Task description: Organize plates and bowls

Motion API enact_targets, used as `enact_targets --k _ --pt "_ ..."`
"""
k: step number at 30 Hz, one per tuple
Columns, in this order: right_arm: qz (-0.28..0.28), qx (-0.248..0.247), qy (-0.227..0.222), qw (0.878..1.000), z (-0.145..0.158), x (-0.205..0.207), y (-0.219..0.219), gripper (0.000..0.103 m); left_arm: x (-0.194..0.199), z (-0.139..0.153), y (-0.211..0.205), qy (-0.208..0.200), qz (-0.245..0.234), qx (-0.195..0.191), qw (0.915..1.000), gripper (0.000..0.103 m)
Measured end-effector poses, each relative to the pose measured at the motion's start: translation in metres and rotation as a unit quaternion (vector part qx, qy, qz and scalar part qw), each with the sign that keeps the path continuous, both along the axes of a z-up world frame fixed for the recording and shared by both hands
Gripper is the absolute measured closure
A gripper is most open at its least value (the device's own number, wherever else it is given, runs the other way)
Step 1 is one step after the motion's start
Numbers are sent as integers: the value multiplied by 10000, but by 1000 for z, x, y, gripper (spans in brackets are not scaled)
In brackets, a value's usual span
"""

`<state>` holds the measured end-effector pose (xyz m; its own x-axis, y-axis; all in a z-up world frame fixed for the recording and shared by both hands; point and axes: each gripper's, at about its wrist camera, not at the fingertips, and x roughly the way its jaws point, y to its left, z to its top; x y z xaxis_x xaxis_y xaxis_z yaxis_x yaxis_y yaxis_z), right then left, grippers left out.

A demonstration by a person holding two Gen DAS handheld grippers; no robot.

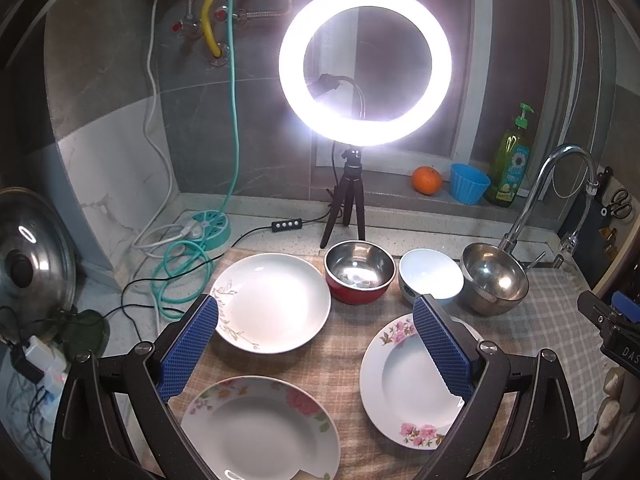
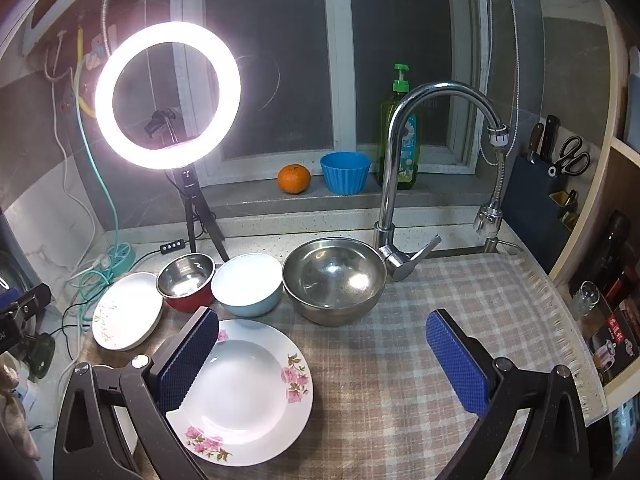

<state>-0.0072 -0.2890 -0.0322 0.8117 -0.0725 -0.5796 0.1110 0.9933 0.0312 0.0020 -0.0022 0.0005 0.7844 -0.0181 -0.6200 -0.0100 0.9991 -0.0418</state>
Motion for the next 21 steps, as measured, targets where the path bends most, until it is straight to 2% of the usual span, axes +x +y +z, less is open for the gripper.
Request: enact_targets --k 21 --pt "-15 -5 9 10000 -5 0 0 0 1 0 0 -2 -25 -4 10000 5"
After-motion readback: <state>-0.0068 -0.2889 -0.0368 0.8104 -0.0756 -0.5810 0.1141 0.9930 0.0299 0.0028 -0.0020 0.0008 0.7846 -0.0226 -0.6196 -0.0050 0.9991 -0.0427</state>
